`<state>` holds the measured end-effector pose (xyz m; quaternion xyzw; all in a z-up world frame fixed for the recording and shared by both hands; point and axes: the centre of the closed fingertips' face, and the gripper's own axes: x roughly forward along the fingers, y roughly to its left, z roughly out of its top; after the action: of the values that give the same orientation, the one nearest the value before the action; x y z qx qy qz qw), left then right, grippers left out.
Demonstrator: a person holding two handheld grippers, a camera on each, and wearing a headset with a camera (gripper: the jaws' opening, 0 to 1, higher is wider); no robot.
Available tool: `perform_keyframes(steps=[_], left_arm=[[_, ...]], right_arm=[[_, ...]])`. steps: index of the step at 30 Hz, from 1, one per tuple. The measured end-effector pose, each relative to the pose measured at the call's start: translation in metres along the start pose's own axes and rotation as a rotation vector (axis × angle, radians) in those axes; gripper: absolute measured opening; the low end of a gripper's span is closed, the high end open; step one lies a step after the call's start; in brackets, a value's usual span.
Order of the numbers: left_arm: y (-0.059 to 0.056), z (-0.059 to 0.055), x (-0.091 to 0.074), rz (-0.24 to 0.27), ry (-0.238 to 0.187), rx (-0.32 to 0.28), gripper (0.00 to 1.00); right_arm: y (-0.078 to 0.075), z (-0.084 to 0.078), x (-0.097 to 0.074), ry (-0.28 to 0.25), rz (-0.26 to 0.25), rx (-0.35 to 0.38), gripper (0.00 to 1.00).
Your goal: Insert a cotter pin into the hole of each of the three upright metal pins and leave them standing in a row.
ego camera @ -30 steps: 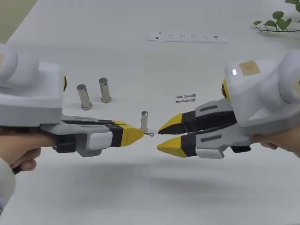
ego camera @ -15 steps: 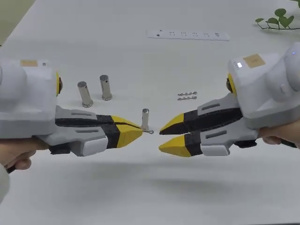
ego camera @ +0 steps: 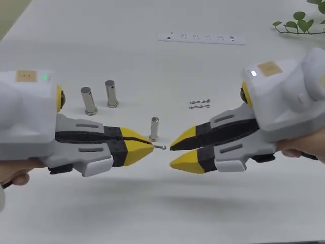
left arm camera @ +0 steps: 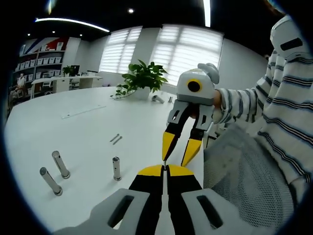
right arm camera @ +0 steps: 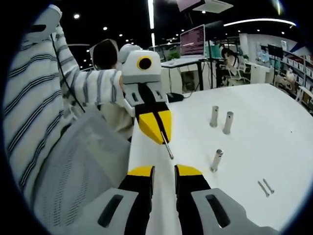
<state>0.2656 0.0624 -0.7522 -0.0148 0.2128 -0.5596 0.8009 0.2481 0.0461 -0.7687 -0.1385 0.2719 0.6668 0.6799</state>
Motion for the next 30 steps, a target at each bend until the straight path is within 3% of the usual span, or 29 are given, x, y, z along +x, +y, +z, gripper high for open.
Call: perform_keyframes(steps=[5,16,30], left_arm=[[-0.004,-0.003,-0.002,-0.020,-0.010,0.051,0.00],[-0.013,-0.007,-0.002,-0.063,-0.009,0.062,0.00],[-0.018,-0.002,-0.003,-0.075,-0.032,0.048,0.00]], right_arm=[[0.002,0.002,0.002,0.013,0.004,-0.023,0.18],[0.008,0.004,0.009,0.028,0.027,-0.057,0.16],[0.010,0.006,0.013,0.026,0.055,-0.070,0.09]])
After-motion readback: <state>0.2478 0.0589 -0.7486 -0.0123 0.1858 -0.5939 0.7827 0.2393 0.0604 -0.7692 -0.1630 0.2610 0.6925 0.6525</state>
